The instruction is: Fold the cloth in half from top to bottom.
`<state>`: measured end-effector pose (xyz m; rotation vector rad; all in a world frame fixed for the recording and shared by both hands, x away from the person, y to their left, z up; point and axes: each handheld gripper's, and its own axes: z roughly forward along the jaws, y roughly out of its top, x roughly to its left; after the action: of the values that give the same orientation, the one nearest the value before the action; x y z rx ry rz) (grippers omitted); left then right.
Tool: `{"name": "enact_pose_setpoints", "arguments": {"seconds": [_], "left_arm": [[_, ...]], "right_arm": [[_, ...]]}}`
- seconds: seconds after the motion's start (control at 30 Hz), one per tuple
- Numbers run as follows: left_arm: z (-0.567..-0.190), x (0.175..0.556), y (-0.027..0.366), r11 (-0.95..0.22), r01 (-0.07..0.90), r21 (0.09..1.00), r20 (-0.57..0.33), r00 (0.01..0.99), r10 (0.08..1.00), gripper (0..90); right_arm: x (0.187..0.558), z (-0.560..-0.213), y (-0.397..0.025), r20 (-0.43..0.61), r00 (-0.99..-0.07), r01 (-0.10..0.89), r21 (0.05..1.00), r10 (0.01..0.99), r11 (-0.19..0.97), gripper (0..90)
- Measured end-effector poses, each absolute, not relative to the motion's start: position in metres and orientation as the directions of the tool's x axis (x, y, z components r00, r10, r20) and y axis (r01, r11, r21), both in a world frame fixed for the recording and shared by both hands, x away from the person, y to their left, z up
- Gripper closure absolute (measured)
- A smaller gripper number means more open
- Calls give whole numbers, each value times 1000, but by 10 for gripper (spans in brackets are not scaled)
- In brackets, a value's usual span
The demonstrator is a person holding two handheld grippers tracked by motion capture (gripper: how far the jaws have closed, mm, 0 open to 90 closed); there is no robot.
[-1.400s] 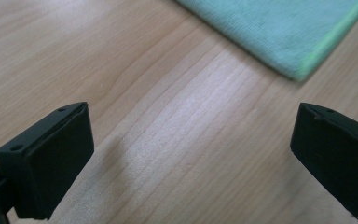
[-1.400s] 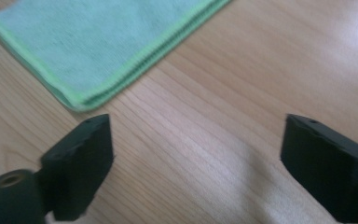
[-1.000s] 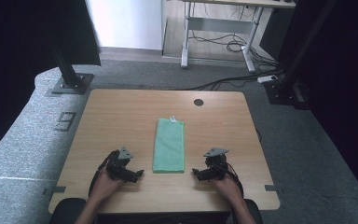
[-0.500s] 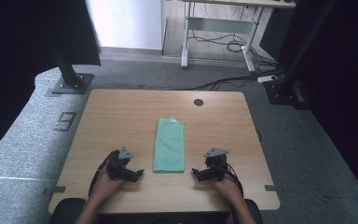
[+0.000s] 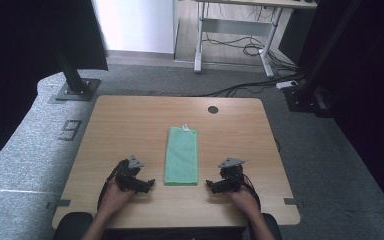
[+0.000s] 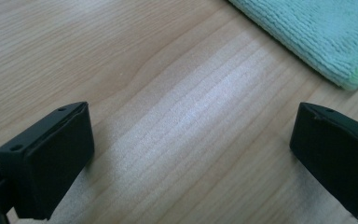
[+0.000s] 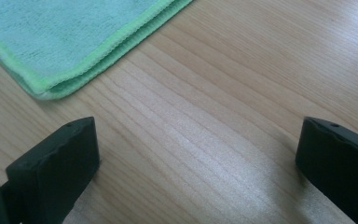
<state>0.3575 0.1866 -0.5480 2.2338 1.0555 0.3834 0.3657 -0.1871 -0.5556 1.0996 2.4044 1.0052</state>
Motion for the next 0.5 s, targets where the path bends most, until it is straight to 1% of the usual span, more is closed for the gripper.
{"name": "enact_pose_setpoints", "arguments": {"seconds": [0.13, 0.27, 0.5], "left_arm": [[-546, 361, 181, -479, 584, 655, -1, 635, 773, 0], [-540, 365, 177, -461, 573, 677, -19, 640, 768, 0], [-532, 375, 161, -461, 546, 699, -8, 651, 759, 0]], "right_arm": [[367, -555, -187, 21, -649, 547, 708, 761, 447, 0], [369, -553, -187, 48, -649, 554, 713, 759, 429, 0], [375, -546, -176, 53, -657, 541, 728, 752, 421, 0]]}}
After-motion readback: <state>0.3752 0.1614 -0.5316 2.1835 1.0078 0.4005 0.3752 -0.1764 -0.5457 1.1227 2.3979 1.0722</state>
